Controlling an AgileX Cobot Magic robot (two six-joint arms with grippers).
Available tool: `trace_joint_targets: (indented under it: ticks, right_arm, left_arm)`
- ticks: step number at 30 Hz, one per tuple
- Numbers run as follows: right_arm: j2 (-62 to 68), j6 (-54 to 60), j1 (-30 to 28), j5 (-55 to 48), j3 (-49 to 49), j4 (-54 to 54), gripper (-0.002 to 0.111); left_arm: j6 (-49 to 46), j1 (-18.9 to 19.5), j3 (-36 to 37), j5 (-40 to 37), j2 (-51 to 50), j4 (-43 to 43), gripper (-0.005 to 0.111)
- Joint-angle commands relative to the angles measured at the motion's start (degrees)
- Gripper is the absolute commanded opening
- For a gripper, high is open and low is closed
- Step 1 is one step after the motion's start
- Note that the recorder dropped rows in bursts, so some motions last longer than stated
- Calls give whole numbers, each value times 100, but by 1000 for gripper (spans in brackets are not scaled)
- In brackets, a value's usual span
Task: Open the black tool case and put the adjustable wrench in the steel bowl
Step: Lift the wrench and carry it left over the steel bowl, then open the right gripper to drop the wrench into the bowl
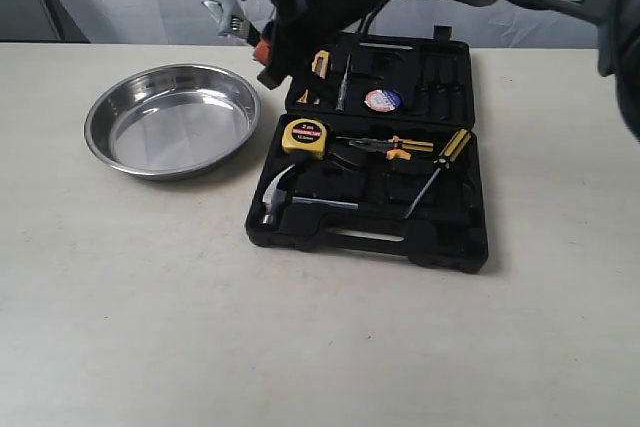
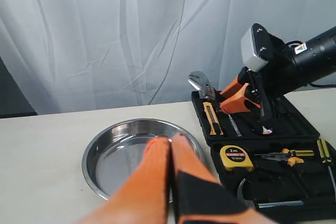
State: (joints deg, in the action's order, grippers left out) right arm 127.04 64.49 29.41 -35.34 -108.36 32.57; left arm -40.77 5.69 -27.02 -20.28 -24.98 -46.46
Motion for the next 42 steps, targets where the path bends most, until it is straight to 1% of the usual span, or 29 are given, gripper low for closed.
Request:
trace_joint_targets:
  ticks: [1,8,15,17,22,29,30,32,34,36,37,42]
  right_arm:
    - [495,42,246,138,-580,302,-1]
    - [1273,42,453,152,-1440,1019,-1]
    - [1673,42,575,343,-1935,1649,-1]
    - [1748,77,616,547,-1959,1893,-1]
    - [1950,575,724,983,-1959,2484,-1]
    - [2149,506,749,1115,-1959,2517,0]
    - [2149,469,749,1105,-1959,2517,3]
    - [2149,434,749,1105,-1959,2517,15]
    - [2149,434,749,1105,-1959,2517,33]
    - [2149,428,749,1105,-1959,2517,45]
    - [2149,428,749,1105,-1959,2517,48]
    - [2128,382,749,1116,-1959,2503,47]
  left_arm:
    - [37,9,18,54,42,35,0]
    - [37,9,18,52,42,344,0]
    - [1038,9,-2,165,42,1241,0]
    - [1059,9,-2,180,42,1256,0]
    - [1059,9,-2,180,42,1256,0]
    - [1059,9,-2,156,42,1264,0]
    - [1059,9,-2,156,42,1264,0]
    - [1059,9,-2,156,42,1264,0]
    - [1059,9,-2,156,42,1264,0]
    - [1071,9,-2,155,42,1269,0]
    - [1071,9,-2,155,42,1269,0]
    - [1071,9,-2,155,42,1269,0]
